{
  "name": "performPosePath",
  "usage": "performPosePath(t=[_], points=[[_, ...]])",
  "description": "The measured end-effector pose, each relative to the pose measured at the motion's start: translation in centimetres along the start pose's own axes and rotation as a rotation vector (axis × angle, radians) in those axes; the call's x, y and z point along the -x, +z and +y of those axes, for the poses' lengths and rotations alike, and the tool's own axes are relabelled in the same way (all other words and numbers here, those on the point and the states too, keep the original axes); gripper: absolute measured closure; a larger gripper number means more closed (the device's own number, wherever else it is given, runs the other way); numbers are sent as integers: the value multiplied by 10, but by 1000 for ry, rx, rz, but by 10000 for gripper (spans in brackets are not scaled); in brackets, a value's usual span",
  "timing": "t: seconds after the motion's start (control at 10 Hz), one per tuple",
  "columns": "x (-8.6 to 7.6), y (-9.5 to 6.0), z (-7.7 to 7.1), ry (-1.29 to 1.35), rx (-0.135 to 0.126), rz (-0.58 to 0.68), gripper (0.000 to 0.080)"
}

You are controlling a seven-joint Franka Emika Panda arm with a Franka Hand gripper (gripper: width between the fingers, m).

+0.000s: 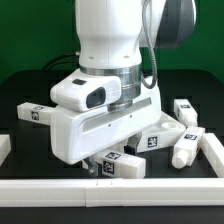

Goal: Assemble desk

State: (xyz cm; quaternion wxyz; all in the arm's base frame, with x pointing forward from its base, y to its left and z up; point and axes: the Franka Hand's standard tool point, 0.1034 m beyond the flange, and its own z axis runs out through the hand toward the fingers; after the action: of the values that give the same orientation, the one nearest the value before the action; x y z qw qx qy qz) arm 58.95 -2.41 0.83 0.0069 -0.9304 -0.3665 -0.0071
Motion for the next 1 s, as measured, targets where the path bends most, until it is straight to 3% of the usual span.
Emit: performPosePath(t=[0.1,0.2,0.3,0.4,0.6,0.7,0.8,1.0], points=[[0,0,0,0,0,0,419],[0,0,0,0,0,0,419],[1,0,1,1,0,-1,535],[11,0,10,-10,1,-3,535],[49,-6,32,-20,46,15,535],[74,-12,36,17,68,21,535],[88,-13,34,140,64,19,535],[89,-11,32,158,58,15,535]])
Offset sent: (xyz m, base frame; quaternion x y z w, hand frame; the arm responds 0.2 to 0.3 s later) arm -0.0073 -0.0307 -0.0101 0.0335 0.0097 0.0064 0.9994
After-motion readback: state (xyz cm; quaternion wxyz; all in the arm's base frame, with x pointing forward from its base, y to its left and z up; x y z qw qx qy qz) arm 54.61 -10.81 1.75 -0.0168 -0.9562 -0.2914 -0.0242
